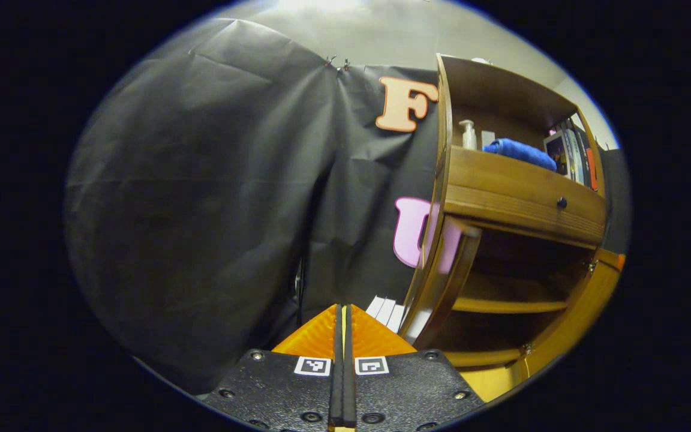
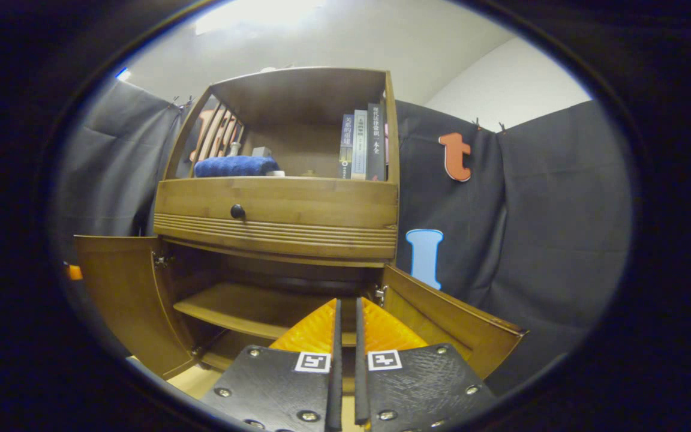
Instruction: Open the right door of the double-door shoe cabinet with the right hand, and open the left door with the left hand.
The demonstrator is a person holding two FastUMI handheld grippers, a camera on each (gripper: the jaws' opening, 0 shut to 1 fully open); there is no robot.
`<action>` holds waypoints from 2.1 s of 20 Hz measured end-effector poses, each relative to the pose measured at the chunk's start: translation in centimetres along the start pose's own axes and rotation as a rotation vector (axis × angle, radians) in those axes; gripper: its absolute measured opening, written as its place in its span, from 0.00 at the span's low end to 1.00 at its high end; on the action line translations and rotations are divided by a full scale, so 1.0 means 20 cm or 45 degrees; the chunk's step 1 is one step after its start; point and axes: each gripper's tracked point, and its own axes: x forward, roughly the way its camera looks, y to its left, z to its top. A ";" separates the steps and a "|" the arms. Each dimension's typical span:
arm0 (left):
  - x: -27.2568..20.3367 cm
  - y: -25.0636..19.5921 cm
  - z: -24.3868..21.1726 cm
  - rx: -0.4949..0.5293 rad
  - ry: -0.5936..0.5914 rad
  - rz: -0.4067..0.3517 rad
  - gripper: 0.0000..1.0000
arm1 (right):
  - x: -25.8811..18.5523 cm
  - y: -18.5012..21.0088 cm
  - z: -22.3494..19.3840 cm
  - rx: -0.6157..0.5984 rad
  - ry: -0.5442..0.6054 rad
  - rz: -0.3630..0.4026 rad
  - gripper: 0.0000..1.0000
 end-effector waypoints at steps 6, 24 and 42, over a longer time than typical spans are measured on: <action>0.06 -0.26 0.45 0.093 -0.143 -0.049 0.00 | -0.01 0.03 -0.02 -0.084 -0.021 0.018 0.08; 0.02 -1.69 0.40 0.076 -0.164 -0.687 0.00 | -0.12 0.12 0.25 -0.011 -0.082 0.085 0.08; -0.10 -2.07 0.38 0.046 -0.195 -0.772 0.95 | -0.08 0.06 0.35 0.152 -0.110 0.090 0.98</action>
